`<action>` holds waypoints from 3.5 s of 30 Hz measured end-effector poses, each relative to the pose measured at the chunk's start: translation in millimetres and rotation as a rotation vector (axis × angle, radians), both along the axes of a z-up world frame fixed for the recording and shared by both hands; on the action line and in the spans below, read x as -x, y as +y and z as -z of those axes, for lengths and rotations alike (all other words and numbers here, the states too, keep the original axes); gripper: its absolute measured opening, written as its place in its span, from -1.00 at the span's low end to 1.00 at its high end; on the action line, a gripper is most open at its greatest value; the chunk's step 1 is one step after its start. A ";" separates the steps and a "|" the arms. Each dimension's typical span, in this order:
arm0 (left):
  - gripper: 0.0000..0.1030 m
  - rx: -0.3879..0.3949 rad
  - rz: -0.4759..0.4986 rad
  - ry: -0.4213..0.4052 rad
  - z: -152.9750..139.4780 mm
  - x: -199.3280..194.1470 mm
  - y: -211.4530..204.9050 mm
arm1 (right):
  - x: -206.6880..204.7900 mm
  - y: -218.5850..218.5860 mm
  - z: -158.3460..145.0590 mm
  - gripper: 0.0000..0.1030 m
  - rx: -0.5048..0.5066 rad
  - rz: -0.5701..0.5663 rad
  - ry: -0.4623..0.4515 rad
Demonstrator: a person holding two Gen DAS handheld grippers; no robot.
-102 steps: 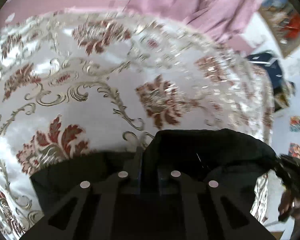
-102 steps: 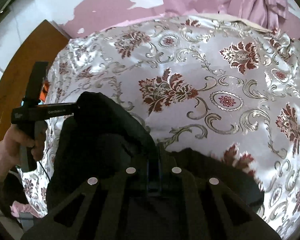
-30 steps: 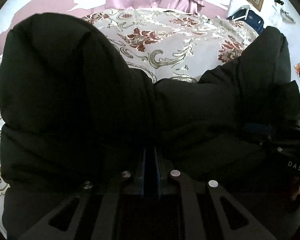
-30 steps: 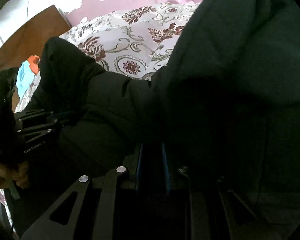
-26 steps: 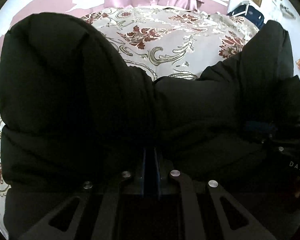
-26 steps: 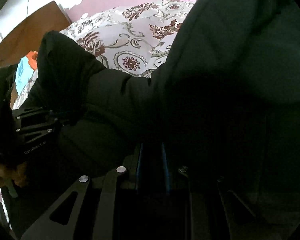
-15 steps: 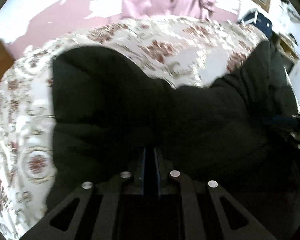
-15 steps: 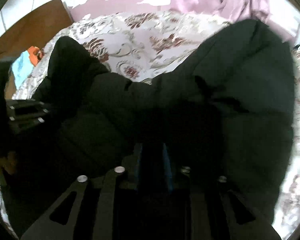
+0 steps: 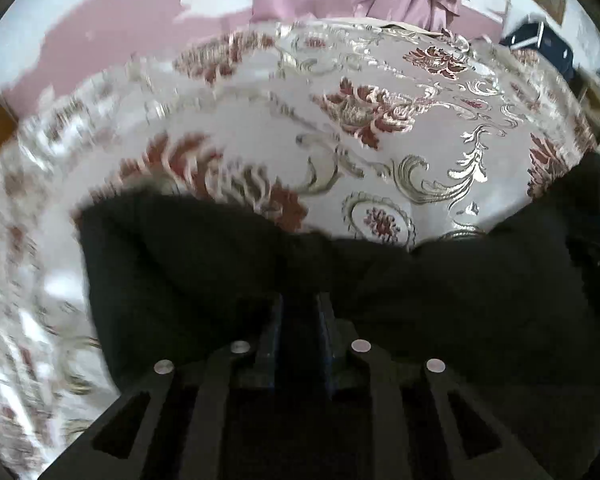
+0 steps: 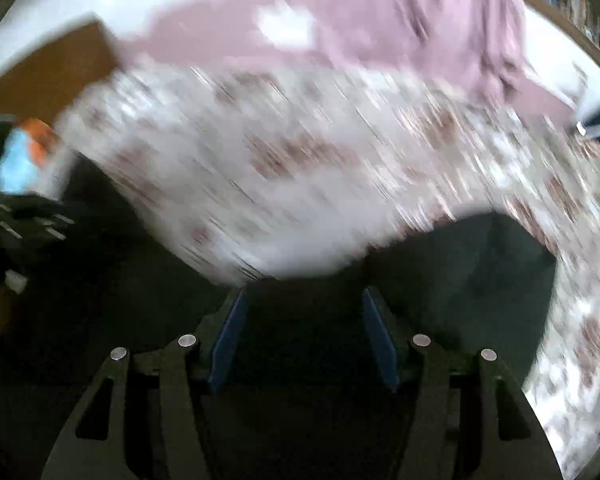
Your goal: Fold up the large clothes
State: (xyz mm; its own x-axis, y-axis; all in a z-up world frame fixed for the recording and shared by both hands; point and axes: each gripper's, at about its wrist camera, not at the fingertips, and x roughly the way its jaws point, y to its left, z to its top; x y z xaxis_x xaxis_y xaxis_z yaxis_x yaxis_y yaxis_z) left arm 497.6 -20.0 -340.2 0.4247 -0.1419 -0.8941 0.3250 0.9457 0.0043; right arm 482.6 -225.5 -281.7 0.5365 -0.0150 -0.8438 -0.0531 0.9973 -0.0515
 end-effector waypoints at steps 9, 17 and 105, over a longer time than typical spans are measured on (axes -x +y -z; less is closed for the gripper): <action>-0.70 0.109 0.102 -0.182 -52.3 89.5 -11.0 | 34.3 23.9 -34.6 0.00 -0.124 -0.072 -0.143; -0.69 -0.101 0.234 -0.140 -0.2 142.6 -22.6 | 98.3 45.4 17.9 0.00 0.038 -0.216 -0.037; 0.69 0.046 0.058 -0.230 -8.2 555.7 79.7 | 477.3 91.9 -9.5 0.65 -0.198 -0.068 -0.206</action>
